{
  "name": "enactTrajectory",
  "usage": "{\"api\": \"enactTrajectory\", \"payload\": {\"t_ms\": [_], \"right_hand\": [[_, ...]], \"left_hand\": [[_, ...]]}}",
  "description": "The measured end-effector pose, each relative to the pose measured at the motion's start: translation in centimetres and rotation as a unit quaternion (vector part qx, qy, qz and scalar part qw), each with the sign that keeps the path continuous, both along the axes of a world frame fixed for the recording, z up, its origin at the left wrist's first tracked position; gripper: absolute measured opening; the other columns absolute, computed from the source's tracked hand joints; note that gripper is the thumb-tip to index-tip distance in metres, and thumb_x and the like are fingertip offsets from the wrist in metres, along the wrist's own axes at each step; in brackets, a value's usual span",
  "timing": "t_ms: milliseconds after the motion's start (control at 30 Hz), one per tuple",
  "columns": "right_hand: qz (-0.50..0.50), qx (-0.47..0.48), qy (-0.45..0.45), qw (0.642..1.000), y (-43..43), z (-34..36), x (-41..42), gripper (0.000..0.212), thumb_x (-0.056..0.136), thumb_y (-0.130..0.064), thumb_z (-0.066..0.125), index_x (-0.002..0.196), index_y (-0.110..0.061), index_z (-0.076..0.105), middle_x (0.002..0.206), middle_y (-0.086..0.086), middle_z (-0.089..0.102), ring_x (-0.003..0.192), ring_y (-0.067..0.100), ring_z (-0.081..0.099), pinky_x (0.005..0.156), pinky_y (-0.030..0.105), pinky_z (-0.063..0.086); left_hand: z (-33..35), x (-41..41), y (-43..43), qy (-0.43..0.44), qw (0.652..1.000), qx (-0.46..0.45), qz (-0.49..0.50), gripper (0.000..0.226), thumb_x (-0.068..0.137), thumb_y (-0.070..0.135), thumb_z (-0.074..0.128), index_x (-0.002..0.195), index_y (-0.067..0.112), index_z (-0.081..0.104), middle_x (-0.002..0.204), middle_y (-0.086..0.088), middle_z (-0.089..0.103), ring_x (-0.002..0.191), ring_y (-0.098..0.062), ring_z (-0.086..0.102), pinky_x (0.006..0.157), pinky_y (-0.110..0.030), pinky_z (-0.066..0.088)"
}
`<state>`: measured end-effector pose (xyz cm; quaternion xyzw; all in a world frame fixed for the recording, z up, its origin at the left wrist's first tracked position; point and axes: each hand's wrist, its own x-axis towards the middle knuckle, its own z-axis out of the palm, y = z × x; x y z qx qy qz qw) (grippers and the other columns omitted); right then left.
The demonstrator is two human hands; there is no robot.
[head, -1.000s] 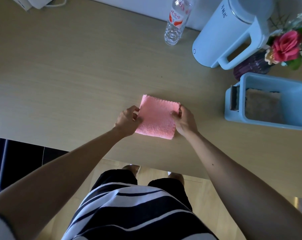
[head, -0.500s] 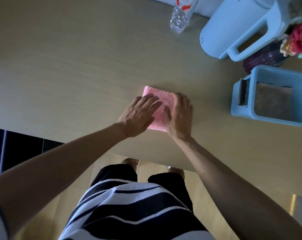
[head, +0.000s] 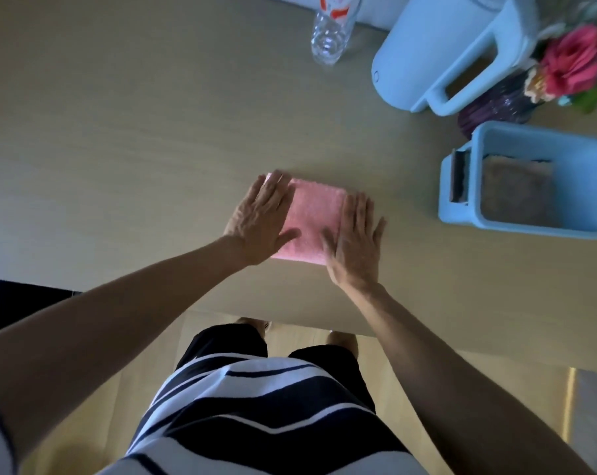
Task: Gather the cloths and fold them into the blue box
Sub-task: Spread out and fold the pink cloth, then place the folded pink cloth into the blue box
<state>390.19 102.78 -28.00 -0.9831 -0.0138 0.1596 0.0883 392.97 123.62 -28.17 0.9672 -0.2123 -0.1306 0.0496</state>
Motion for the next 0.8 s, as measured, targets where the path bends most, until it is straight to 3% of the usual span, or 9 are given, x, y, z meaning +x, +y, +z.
{"api": "enactTrajectory", "payload": {"t_ms": [67, 167, 333, 467, 567, 667, 733, 800], "right_hand": [[-0.016, 0.019, -0.018, 1.0, -0.7, 1.7, -1.3, 0.081, 0.101, -0.06, 0.024, 0.161, -0.01, 0.002, 0.169, 0.013, 0.002, 0.157, 0.029, -0.001, 0.126, 0.054, 0.002], [-0.054, 0.053, -0.041, 0.996, -1.2, 4.0, -3.1, 0.079, 0.1, -0.057, 0.029, 0.161, -0.011, 0.007, 0.169, 0.013, 0.01, 0.157, 0.027, 0.005, 0.126, 0.053, 0.008], [-0.126, 0.115, -0.073, 0.983, -2.5, 5.6, -5.2, 0.079, 0.1, -0.048, 0.045, 0.16, -0.011, 0.011, 0.164, 0.015, 0.023, 0.154, 0.029, 0.02, 0.125, 0.053, 0.014], [-0.158, 0.194, -0.109, 0.962, -3.3, 6.7, -6.0, 0.078, 0.099, -0.043, 0.052, 0.16, -0.011, 0.015, 0.158, 0.016, 0.032, 0.145, 0.03, 0.034, 0.119, 0.053, 0.031], [-0.164, 0.276, -0.117, 0.94, -4.6, 8.3, -6.3, 0.078, 0.098, -0.037, 0.058, 0.159, -0.014, 0.016, 0.151, 0.012, 0.038, 0.138, 0.026, 0.045, 0.111, 0.041, 0.044], [-0.203, 0.37, -0.086, 0.903, -6.1, 10.1, -5.7, 0.087, 0.09, -0.046, 0.064, 0.159, -0.02, 0.018, 0.143, 0.006, 0.046, 0.129, 0.015, 0.05, 0.104, 0.035, 0.048], [-0.269, 0.472, -0.02, 0.839, -7.3, 12.1, -4.1, 0.103, 0.076, -0.06, 0.067, 0.159, -0.029, 0.014, 0.147, 0.004, 0.047, 0.13, 0.011, 0.051, 0.105, 0.036, 0.049], [-0.278, 0.582, 0.03, 0.764, -9.1, 14.4, -1.8, 0.113, 0.069, -0.054, 0.075, 0.159, -0.033, 0.011, 0.147, 0.005, 0.053, 0.126, 0.006, 0.057, 0.097, 0.026, 0.052]], "left_hand": [[1.0, 1.8, -0.6, -0.006, 1.0, -0.004, -0.011, 0.085, 0.093, 0.056, 0.052, 0.151, -0.002, 0.029, 0.158, -0.021, 0.032, 0.149, -0.035, 0.026, 0.125, -0.045, 0.018], [2.1, 4.3, -1.7, 0.016, 1.0, 0.0, -0.022, 0.077, 0.084, 0.054, 0.068, 0.137, 0.003, 0.044, 0.134, -0.014, 0.053, 0.124, -0.031, 0.05, 0.111, -0.039, 0.037], [3.4, 5.8, -2.9, 0.084, 0.996, 0.037, 0.001, 0.052, 0.082, 0.048, 0.072, 0.122, 0.017, 0.061, 0.121, -0.009, 0.057, 0.114, -0.026, 0.055, 0.104, -0.038, 0.041], [5.1, 6.4, -3.6, 0.182, 0.982, -0.036, 0.041, 0.037, 0.077, 0.032, 0.077, 0.11, 0.016, 0.071, 0.106, -0.007, 0.07, 0.098, -0.024, 0.067, 0.08, -0.03, 0.053], [8.2, 6.2, -4.3, 0.253, 0.954, -0.132, 0.091, 0.045, 0.065, 0.041, 0.07, 0.101, 0.016, 0.073, 0.096, -0.006, 0.076, 0.083, -0.021, 0.069, 0.069, -0.029, 0.054], [12.4, 4.9, -5.4, 0.26, 0.895, -0.315, 0.182, 0.053, 0.054, 0.043, 0.073, 0.1, 0.016, 0.071, 0.092, -0.007, 0.076, 0.079, -0.018, 0.068, 0.074, -0.04, 0.057], [15.3, 4.2, -6.9, 0.26, 0.832, -0.43, 0.237, 0.049, 0.059, 0.027, 0.081, 0.106, 0.023, 0.067, 0.096, -0.003, 0.075, 0.08, -0.014, 0.069, 0.074, -0.039, 0.06], [18.2, 3.6, -9.6, 0.263, 0.753, -0.541, 0.267, 0.054, 0.061, 0.015, 0.082, 0.111, 0.023, 0.066, 0.094, 0.002, 0.074, 0.079, -0.008, 0.071, 0.068, -0.028, 0.06]]}}
